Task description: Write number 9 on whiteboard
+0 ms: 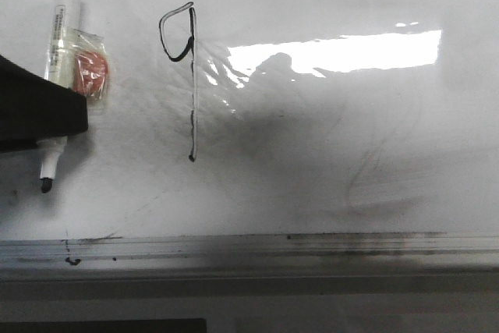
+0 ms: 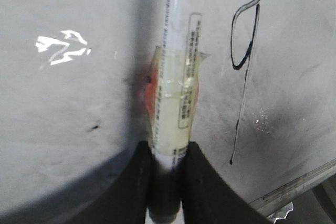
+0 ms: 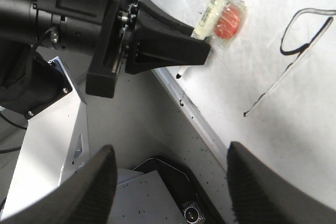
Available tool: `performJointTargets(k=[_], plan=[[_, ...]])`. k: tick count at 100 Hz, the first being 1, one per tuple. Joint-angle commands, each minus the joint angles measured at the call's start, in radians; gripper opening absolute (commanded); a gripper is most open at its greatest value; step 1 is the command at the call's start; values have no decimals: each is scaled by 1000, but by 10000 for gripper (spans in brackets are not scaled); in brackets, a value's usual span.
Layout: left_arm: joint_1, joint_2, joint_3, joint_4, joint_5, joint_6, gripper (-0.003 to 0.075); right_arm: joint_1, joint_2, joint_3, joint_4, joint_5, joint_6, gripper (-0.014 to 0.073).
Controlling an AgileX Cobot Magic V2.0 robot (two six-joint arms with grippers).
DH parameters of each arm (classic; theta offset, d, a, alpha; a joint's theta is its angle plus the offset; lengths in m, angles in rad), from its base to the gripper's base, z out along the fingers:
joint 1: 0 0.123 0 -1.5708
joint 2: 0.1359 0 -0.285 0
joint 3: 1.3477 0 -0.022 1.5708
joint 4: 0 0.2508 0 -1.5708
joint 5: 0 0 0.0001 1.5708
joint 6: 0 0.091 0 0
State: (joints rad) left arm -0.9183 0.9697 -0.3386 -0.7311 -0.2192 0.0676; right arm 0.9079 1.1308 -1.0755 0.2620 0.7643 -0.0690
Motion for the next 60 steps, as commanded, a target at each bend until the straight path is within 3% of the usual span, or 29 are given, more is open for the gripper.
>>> performJointTargets(k=[1,36,43,60], plan=[[11,-11,-31,-15,-22,-3,-21,-1,-25,-31,19,-54,-1,395],[13,-11,-31,-7,-18,-3,-4,-1,-25,-31,14,-56,-1,395],[13,-11,-31,4,-18,-3,66,-1,-25,-31,-7,-58,-1,395],[13,-15,-31,16,-13,-3,323,-1,-43,-31,-40,-71,-1,395]])
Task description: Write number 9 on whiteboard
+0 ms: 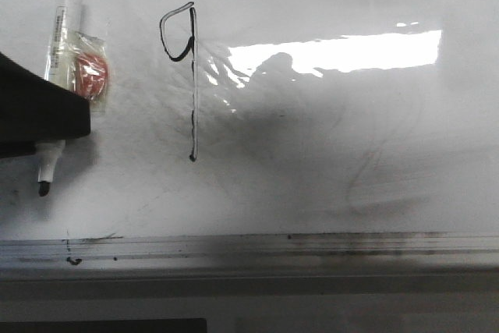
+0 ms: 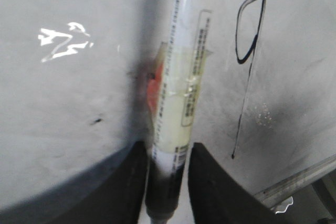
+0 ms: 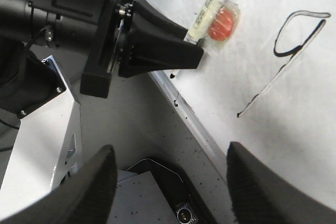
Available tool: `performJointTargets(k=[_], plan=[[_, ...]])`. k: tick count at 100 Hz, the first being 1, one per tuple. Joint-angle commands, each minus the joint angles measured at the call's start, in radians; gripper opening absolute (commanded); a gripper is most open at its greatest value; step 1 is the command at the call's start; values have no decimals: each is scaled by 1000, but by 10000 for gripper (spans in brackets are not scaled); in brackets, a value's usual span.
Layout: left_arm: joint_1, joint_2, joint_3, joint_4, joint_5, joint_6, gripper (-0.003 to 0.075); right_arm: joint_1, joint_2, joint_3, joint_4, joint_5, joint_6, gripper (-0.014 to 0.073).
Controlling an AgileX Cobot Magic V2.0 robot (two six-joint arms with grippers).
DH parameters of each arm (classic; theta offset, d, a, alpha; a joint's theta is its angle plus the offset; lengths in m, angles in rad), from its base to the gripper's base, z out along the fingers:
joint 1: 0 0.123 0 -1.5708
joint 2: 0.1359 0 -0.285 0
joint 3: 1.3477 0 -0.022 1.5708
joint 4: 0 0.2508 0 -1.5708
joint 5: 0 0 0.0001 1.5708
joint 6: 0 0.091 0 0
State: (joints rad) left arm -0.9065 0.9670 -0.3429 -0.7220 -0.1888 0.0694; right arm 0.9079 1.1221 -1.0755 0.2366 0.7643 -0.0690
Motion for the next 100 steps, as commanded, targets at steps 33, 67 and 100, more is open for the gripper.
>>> performJointTargets(k=[33,67,100], plan=[[1,-180,-27,50,-5,-5,347,-1,-205,63,-113,-218,-1,96],[1,-493,-25,368,107,-5,-20,-1,-583,428,-190,-480,-3,-64],[1,-576,80,442,250,-5,-20,-1,-940,744,-283,-495,-5,-64]])
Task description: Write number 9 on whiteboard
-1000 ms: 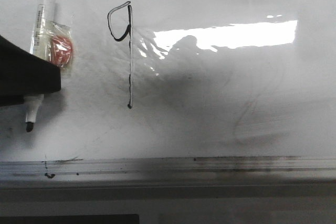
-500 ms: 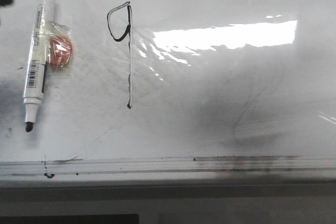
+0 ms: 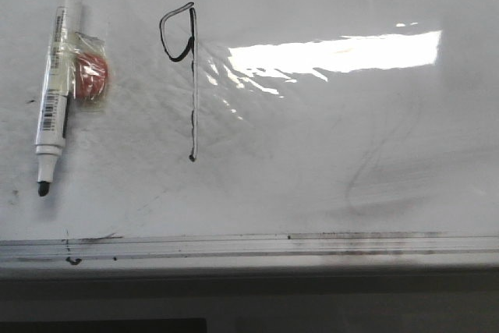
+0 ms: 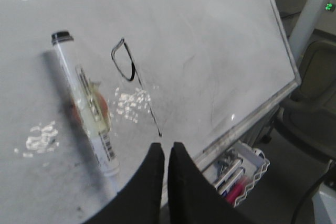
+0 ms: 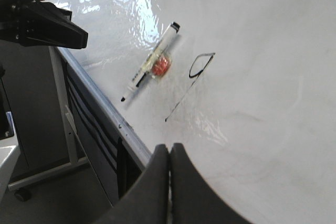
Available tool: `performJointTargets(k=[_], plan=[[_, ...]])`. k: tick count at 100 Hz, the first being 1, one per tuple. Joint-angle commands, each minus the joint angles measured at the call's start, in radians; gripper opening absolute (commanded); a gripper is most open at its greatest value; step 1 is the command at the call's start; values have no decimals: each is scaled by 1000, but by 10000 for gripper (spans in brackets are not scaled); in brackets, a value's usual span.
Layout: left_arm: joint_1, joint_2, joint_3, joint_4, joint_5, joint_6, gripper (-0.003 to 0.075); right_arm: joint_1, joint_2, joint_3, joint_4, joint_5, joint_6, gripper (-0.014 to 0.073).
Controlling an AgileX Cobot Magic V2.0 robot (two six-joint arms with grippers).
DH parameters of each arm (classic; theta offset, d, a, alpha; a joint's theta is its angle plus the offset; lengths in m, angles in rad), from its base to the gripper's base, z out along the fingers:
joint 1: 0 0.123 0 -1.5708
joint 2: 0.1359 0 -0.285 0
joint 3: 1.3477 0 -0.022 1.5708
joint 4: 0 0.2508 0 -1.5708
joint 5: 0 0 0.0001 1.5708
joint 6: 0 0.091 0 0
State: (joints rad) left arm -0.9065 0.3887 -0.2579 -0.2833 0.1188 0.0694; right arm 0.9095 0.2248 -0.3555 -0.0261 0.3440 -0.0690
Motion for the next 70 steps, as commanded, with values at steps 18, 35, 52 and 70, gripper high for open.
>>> performJointTargets(k=[18,35,52,70], plan=[[1,2,12,4,-58,-5,-20,-2,-117,69,-21,-81,-5,-64],[1,2,12,4,-58,-5,-20,-2,-118,69,-21,-80,-5,-64],[1,2,12,4,-58,-5,-20,-2,-118,69,-21,-82,-5,-64],[1,2,12,4,-58,-5,-20,-2,-118,69,-21,-82,-5,-64]])
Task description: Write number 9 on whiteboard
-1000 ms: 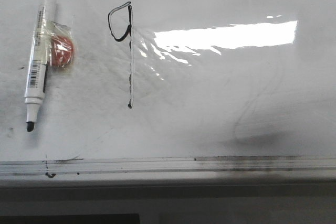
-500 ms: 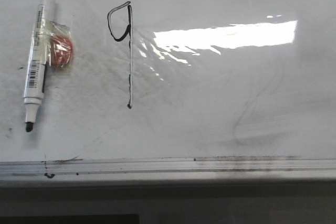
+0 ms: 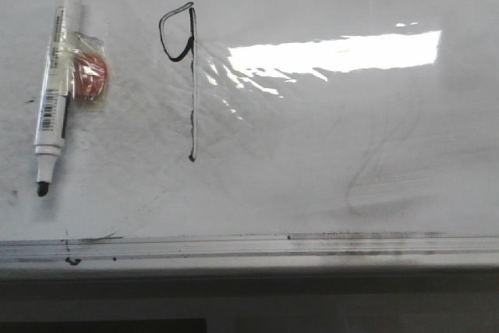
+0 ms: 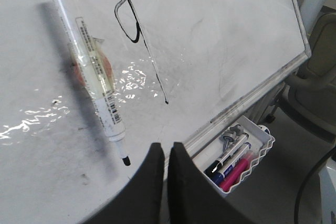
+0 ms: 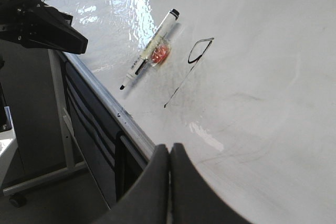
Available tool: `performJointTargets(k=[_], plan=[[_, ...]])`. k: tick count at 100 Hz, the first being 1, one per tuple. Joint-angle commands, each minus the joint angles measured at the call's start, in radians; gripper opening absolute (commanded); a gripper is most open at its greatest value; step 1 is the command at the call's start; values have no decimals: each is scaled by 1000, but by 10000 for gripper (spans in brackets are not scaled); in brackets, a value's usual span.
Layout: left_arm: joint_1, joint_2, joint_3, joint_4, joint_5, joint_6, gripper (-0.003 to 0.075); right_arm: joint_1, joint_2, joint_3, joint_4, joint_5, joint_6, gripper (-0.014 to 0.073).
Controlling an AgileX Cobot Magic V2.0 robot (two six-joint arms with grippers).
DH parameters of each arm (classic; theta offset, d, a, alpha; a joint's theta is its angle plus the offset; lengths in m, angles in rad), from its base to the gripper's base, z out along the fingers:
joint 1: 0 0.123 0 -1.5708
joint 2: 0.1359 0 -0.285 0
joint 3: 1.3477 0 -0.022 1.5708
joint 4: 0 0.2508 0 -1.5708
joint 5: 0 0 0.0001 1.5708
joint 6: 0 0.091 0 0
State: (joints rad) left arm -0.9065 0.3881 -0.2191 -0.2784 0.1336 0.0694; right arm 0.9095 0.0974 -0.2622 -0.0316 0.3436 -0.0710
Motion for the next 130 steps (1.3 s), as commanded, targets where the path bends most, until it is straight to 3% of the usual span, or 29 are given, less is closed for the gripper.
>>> performJointTargets(k=[1,24,35,63,90,130], plan=[[1,3,-27,-1,-73,-5,-20,-2,10,-24,-15,-82,-3,-64],[1,5,-27,2,-73,-5,-20,-2,10,-24,-15,-82,-3,-64],[29,5,-24,72,-110,-5,-20,-2,10,-24,-15,-80,-3,-64],[331,-144,102,221,-164,-5,-20,-2,10,-24,-15,-80,-3,-64],[650,-352,238,235,-192,-57,-20,-2,10,-24,-15,-80,-3,-64],[883,-422,252,235,3,-59,-20,-2,10,-24,-15,-80,-3,-64]])
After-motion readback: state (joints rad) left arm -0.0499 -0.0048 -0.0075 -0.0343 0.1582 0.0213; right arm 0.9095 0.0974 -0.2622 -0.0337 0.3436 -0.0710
